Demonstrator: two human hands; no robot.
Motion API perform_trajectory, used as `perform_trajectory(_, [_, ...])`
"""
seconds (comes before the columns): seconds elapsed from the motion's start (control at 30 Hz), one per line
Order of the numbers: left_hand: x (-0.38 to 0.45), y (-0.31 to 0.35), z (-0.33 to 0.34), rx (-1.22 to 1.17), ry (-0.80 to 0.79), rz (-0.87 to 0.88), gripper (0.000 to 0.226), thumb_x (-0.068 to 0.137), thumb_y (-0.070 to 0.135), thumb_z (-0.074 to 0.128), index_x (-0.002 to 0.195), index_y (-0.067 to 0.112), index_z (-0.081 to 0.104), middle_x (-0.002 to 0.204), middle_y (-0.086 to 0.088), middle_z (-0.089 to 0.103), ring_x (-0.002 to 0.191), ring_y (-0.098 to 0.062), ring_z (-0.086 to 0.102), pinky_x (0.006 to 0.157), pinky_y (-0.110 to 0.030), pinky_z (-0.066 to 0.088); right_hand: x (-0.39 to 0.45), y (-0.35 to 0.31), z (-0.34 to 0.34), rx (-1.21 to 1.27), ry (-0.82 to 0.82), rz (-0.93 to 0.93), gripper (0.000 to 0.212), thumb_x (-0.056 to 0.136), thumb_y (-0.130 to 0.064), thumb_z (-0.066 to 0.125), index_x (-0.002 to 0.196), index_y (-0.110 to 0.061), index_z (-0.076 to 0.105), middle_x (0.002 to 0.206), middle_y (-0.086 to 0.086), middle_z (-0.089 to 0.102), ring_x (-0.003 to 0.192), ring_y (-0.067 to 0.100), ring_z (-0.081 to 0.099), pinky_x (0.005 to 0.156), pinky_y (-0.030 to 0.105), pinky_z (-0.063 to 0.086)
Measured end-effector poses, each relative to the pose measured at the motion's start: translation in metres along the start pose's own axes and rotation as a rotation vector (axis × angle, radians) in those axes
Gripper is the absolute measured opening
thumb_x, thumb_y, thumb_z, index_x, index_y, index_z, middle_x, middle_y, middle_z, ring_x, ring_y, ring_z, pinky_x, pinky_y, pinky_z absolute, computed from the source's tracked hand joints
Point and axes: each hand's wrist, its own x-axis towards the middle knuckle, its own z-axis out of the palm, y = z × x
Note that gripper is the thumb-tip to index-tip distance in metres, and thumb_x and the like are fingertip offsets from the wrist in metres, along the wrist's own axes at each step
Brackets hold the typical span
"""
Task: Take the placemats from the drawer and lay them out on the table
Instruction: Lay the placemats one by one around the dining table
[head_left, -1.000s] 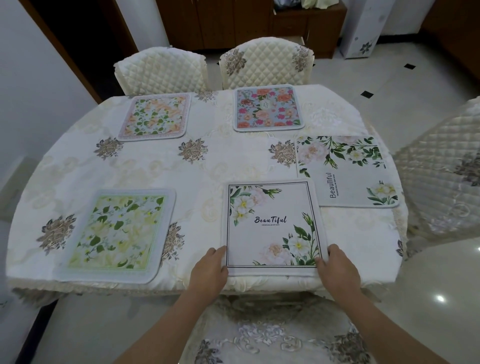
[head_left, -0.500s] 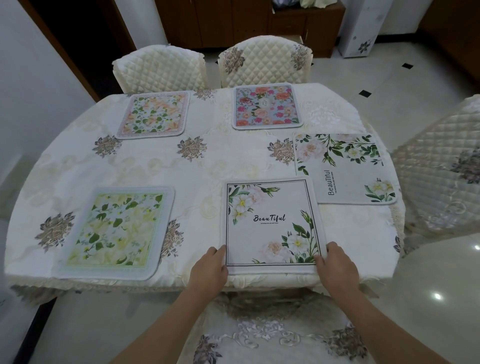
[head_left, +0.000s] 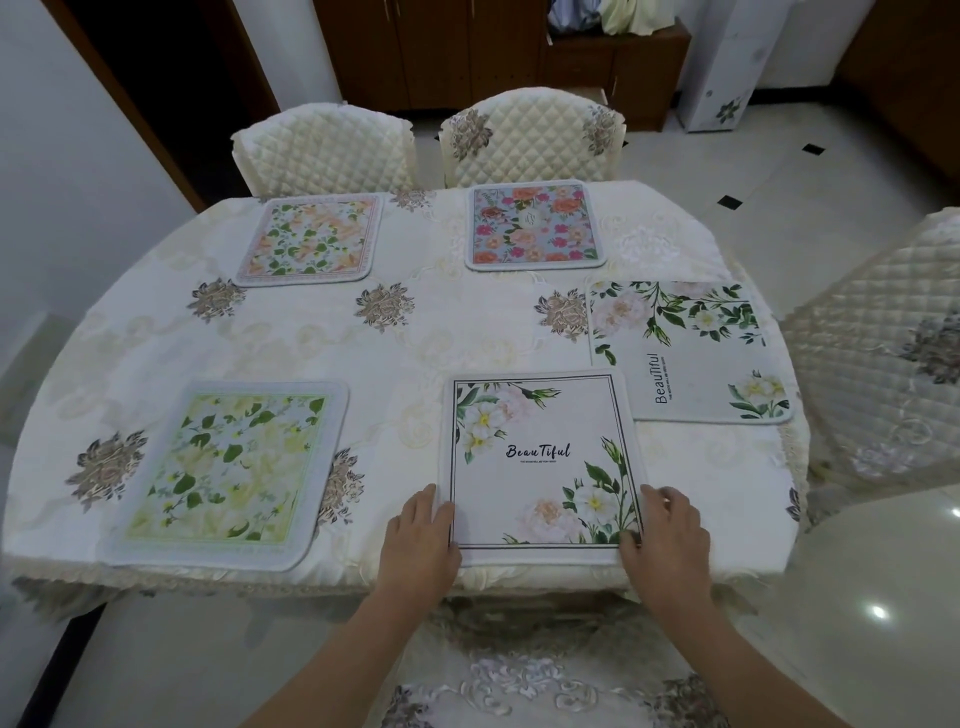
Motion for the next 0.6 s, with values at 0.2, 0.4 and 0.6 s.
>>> perform_trajectory(0.2, [0.027, 0.01, -0.008, -0.026, -0.059, 0.043, 0.064, 0.097, 0.047, 0.039, 0.152, 0.018, 0.021, 0.162, -0.009, 0.008, 0.15, -0.025, 0.005, 0.12, -0.043, 0.005, 0.019, -0.027, 0.008, -0.013, -0.064, -0.238, 0.059, 0.076, -0.018, 0.074, 0.131, -0.008, 0.055, 0.141, 0.016, 0.048, 0.132, 0.034, 0.041, 0.112, 0.049, 0.032])
perform_trajectory(0.4, [0.06, 0.014, -0.012, -0.038, -0.073, 0.039, 0.072, 0.096, 0.053, 0.039, 0.154, 0.02, 0.014, 0.163, -0.009, 0.001, 0.15, -0.026, -0.002, 0.12, -0.043, 0.002, 0.047, -0.053, 0.012, 0.009, -0.178, -0.277, 0.064, 0.092, -0.033, 0.054, 0.149, -0.016, 0.031, 0.159, 0.007, 0.019, 0.147, 0.026, 0.012, 0.121, 0.038, 0.01])
perform_trajectory(0.6, [0.097, 0.011, -0.021, -0.027, -0.095, 0.081, 0.074, 0.093, 0.055, 0.043, 0.153, 0.021, 0.016, 0.163, -0.01, 0.004, 0.15, -0.025, 0.0, 0.121, -0.045, 0.006, 0.081, -0.071, 0.008, -0.011, -0.215, -0.277, 0.066, 0.092, -0.031, 0.053, 0.15, -0.016, 0.026, 0.16, 0.008, 0.015, 0.148, 0.025, 0.012, 0.12, 0.036, 0.008])
